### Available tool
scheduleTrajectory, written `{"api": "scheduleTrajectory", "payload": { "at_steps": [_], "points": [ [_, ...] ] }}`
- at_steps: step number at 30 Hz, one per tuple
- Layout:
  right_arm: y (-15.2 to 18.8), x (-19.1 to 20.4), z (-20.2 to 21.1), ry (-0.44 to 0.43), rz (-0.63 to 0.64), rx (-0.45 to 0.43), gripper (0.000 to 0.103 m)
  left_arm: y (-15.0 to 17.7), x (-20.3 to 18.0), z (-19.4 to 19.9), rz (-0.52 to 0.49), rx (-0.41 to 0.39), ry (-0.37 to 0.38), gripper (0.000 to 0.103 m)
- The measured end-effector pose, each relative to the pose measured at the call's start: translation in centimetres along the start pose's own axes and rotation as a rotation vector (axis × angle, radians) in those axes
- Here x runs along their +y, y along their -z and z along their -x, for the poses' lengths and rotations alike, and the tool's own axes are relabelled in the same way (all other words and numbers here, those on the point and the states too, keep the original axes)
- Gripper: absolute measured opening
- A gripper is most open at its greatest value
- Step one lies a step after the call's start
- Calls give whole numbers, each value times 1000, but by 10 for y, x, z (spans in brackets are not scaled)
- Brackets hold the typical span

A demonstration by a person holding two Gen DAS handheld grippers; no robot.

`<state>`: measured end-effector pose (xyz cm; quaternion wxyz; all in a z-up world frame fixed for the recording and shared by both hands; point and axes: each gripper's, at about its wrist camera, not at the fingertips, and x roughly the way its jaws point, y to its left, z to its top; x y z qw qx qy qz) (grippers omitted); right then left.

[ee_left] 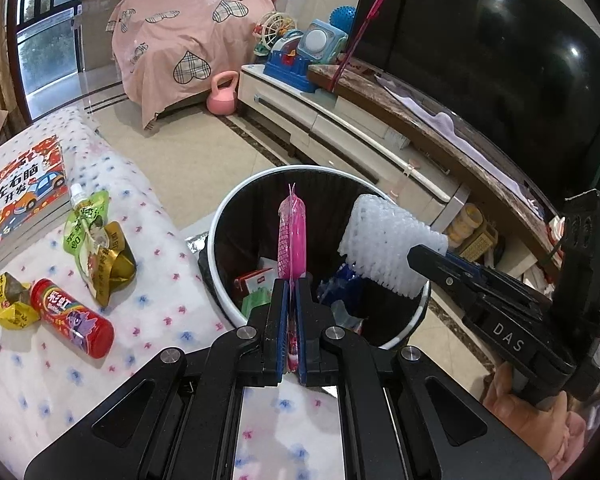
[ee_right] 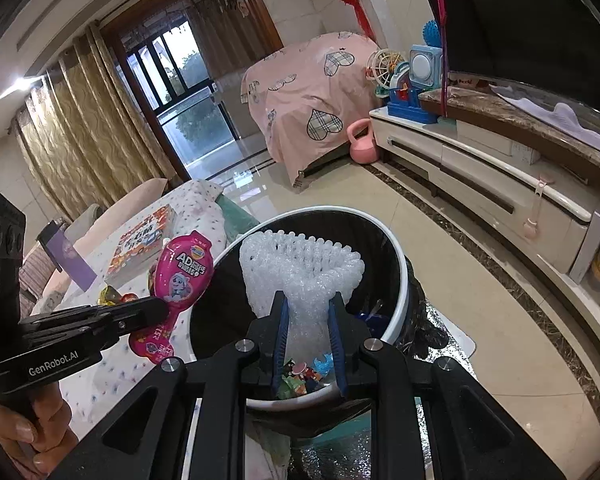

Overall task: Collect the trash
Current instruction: 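Carry pink comb and white brush over the bin and open both tools, then move both open tools back over the table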

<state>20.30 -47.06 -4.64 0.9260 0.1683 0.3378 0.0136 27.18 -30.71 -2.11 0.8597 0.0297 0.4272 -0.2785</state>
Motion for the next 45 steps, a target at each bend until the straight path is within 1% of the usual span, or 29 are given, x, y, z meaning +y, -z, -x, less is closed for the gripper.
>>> {"api": "scheduleTrajectory", "payload": {
  "at_steps": [4, 6, 7, 8, 9, 10, 11, 12, 14, 16, 19, 20, 21, 23, 27, 29, 31, 41, 45],
  "points": [
    [-2, -2, -4, 5, 4, 10, 20, -2, 0, -5, 6, 12, 12, 4],
    [-3, -3, -6, 5, 6, 16, 22, -2, 1, -7, 15, 21, 22, 4],
    [-3, -3, -7, 5, 5, 17, 24, -3, 1, -8, 20, 24, 19, 5],
    [-3, -4, -8, 3, 4, 21, 27, -3, 1, -9, 24, 29, 15, 9],
    [-3, -5, -9, 0, -1, 27, 29, -4, 2, -10, 30, 32, 13, 18],
    [-3, -6, -9, -1, -5, 30, 34, -3, 4, -10, 38, 29, 8, 23],
    [-2, -6, -9, -2, -7, 31, 38, -3, 5, -9, 43, 26, 4, 31],
    [-2, -7, -9, 0, -9, 30, 40, -2, 7, -8, 47, 20, 2, 34],
    [-1, -8, -8, -6, -16, 26, 52, -1, 9, -5, 50, 14, -1, 34],
    [0, -8, -7, -7, -21, 22, 55, 2, 11, -2, 51, 11, -5, 35],
    [1, -7, -4, -13, -27, 15, 66, 7, 18, 5, 60, 2, -10, 41],
    [1, -6, -3, -16, -28, 12, 68, 9, 21, 7, 66, -1, -13, 42],
    [1, -5, -2, -18, -32, 7, 70, 12, 25, 10, 74, -3, -16, 43],
    [2, -1, 2, -24, -37, -6, 77, 18, 33, 15, 93, -6, -20, 45],
    [5, 9, 10, -49, -47, -27, 88, 35, 55, 29, 145, -13, -35, 47],
    [8, 15, 14, -66, -50, -34, 97, 42, 65, 34, 166, -16, -47, 49],
    [11, 24, 17, -76, -44, -36, 98, 53, 80, 42, 196, -17, -60, 49],
    [37, 79, 13, -156, 22, 1, 98, 94, 135, 70, 308, -23, -116, 49],
    [46, 99, 10, -185, 63, 0, 98, 111, 156, 80, 354, -25, -134, 49]
  ]
}}
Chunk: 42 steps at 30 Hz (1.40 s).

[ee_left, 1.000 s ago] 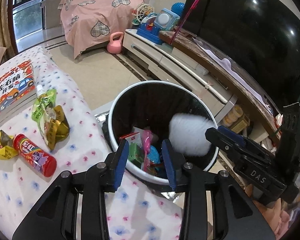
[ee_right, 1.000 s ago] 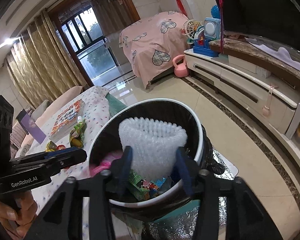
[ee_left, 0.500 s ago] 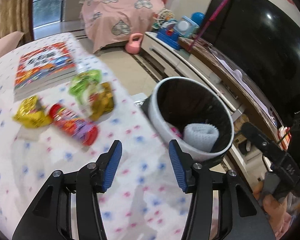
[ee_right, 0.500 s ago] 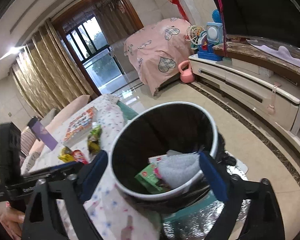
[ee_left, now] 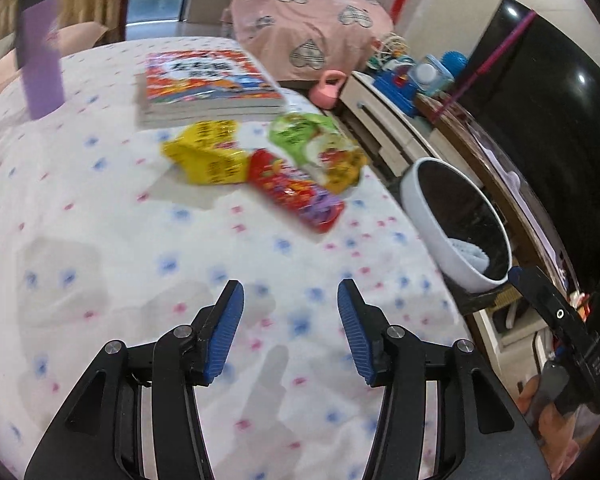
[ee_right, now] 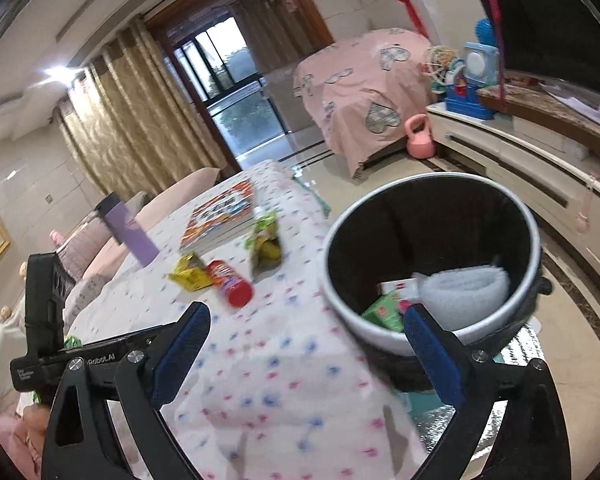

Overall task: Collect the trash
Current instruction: 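Move both open tools back over the table, then grasp the yellow candy wrapper with the left tool while the right tool grasps the red Skittles tube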

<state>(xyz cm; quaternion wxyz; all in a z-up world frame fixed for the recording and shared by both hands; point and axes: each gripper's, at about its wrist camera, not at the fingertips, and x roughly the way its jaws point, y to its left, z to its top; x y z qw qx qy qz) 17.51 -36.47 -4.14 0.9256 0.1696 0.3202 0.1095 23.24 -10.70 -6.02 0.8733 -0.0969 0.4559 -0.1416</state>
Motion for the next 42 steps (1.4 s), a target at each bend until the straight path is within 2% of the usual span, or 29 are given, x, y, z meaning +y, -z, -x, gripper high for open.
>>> {"api": "scheduleTrajectory", "payload": {
  "at_steps": [5, 13, 20, 24, 27, 30, 35, 42],
  "points": [
    [8, 23, -13, -17, 55, 9, 98, 6, 21, 5, 36, 2, -19, 49],
    [14, 48, -43, -60, 102, 106, 98, 1, 48, 9, 74, -10, -36, 49],
    [8, 52, -56, -72, 113, 124, 98, -23, 59, 4, 89, -35, -37, 51],
    [3, 57, -66, -79, 149, 128, 98, -41, 63, -4, 87, -42, -33, 52],
    [0, 65, -77, -102, 196, 131, 97, -55, 68, -12, 100, -41, -25, 56],
    [-4, 73, -93, -112, 243, 158, 91, -66, 73, -18, 123, -38, -10, 60],
    [-9, 80, -122, -117, 290, 215, 79, -83, 78, -26, 156, -42, 25, 62],
    [-8, 88, -156, -85, 371, 278, 73, -96, 77, -47, 134, -21, 5, 62]
  ]
}}
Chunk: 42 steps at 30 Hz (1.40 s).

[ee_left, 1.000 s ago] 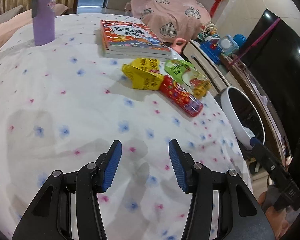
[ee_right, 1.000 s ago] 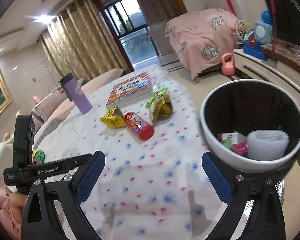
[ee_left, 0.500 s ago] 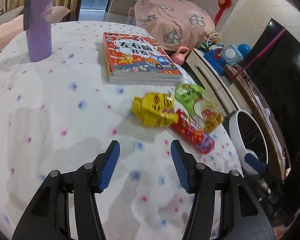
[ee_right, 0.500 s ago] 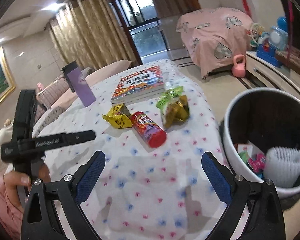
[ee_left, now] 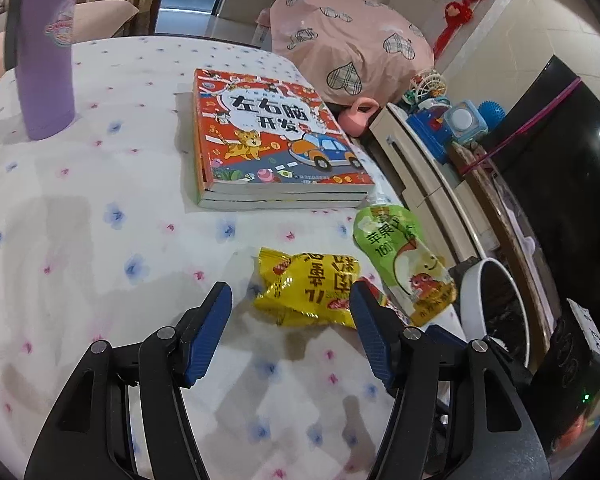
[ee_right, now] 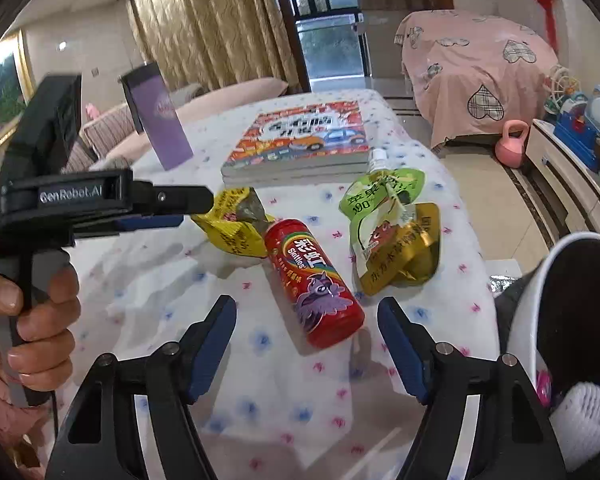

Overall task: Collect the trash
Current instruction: 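Grasp the yellow candy wrapper with the left tool while the right tool grasps the red Skittles tube, then carry yellow wrapper and Skittles tube over the bin and open both tools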

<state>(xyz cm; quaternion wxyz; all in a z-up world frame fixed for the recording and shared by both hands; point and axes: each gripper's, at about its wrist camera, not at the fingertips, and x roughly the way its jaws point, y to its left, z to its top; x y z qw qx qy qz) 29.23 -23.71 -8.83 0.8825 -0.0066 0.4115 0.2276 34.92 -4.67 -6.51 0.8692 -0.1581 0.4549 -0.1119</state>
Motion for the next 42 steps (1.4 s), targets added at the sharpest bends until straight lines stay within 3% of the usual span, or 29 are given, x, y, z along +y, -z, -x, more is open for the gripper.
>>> {"api": "scheduleTrajectory", "payload": {
  "at_steps": [3, 5, 7, 9, 15, 28, 31, 35, 37, 38, 42],
  "points": [
    [-1, 1, -10, 11, 24, 31, 67, 0, -2, -9, -27, 9, -22, 62],
    [-2, 2, -15, 20, 31, 51, 51, 2, -4, -12, -45, 12, -23, 61],
    [-2, 2, -15, 31, 29, 55, 41, 4, -7, -13, -62, 8, -11, 49],
    [1, 2, -11, 33, 22, 50, 40, 5, -9, -11, -78, 13, 8, 31],
    [17, -4, 9, 24, -46, 50, 39, 19, -22, 7, -153, 5, 31, 18],
    [52, -7, 52, 19, -117, 76, 39, 77, -15, 61, -121, 22, 92, 17],
    [48, -2, 44, 19, -110, 82, 42, 87, -17, 66, -126, 27, 87, 17],
    [42, 5, 31, 35, -75, 88, 53, 95, -19, 70, -121, 32, 82, 17],
    [42, 5, 28, 48, -71, 86, 48, 97, -22, 73, -126, 31, 78, 17],
    [42, 3, 29, 52, -81, 80, 37, 99, -25, 75, -135, 26, 75, 17],
    [49, -5, 47, 60, -129, 37, 35, 102, -38, 80, -161, 15, 71, 17]
  ]
}}
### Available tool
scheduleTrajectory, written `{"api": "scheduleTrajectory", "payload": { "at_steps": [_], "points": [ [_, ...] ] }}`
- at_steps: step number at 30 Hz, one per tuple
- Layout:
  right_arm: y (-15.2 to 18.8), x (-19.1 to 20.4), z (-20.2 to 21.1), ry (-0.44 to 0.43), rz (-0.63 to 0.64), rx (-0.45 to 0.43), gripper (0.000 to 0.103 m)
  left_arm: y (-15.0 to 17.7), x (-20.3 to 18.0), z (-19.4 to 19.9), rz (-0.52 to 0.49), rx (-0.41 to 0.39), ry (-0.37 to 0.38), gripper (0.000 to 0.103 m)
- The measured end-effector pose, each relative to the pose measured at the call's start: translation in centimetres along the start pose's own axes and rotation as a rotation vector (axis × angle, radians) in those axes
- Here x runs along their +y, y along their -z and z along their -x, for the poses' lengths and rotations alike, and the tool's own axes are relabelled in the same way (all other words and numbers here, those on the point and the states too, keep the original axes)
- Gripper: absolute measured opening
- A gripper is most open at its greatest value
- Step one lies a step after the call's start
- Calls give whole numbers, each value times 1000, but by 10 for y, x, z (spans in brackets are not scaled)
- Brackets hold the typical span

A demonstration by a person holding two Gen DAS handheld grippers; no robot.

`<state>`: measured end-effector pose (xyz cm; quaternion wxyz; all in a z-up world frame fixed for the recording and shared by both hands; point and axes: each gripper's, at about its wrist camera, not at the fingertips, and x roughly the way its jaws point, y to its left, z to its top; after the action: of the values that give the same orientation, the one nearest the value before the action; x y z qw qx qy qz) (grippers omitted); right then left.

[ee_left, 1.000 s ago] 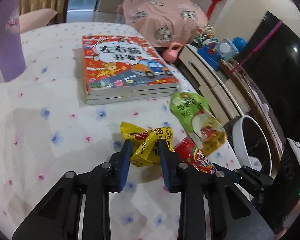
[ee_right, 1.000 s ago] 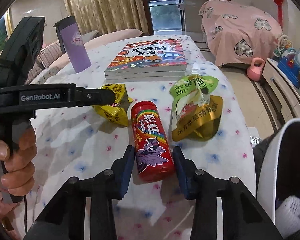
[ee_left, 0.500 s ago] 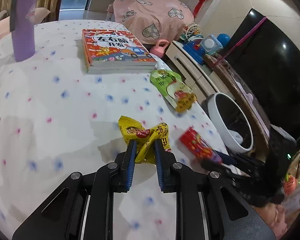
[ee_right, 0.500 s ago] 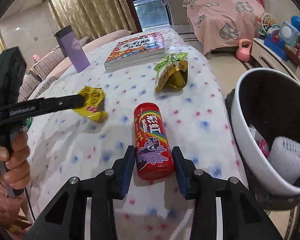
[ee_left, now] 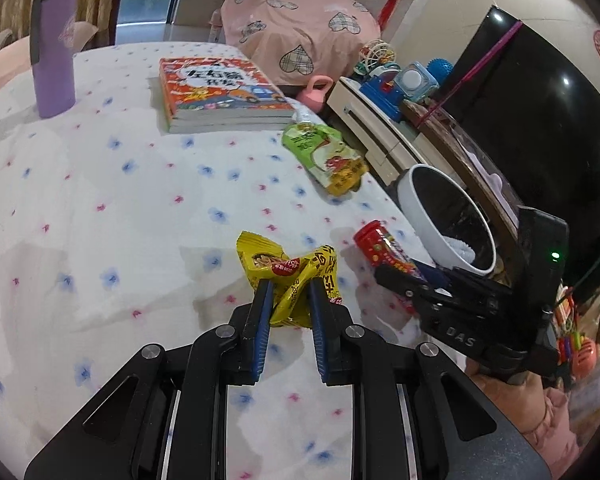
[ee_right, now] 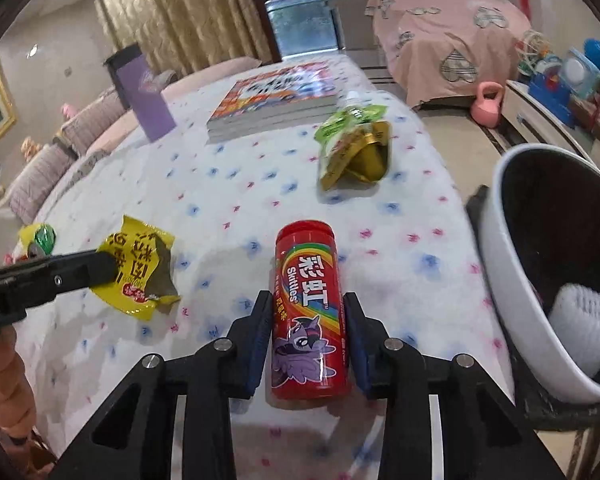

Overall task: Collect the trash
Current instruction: 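Carry yellow wrapper and Skittles tube over the bin and open both tools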

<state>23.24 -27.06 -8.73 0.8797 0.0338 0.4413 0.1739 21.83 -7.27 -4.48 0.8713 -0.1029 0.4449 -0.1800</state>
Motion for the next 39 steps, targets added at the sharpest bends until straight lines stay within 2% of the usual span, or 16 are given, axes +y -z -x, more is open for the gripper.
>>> {"api": "scheduleTrajectory", "payload": {
  "at_steps": [10, 17, 30, 39],
  "points": [
    [18, -29, 72, -9, -112, -141, 35, -1, -51, 2, -95, -16, 15, 17],
    [21, -46, 103, 0, -153, -203, 35, -6, -85, -1, -157, -24, 28, 17],
    [34, -83, 126, 38, -233, -250, 35, -15, -139, -11, -257, -30, 57, 18],
    [29, -112, 130, 79, -269, -268, 35, -28, -173, -25, -301, -40, 92, 17]
  ]
}}
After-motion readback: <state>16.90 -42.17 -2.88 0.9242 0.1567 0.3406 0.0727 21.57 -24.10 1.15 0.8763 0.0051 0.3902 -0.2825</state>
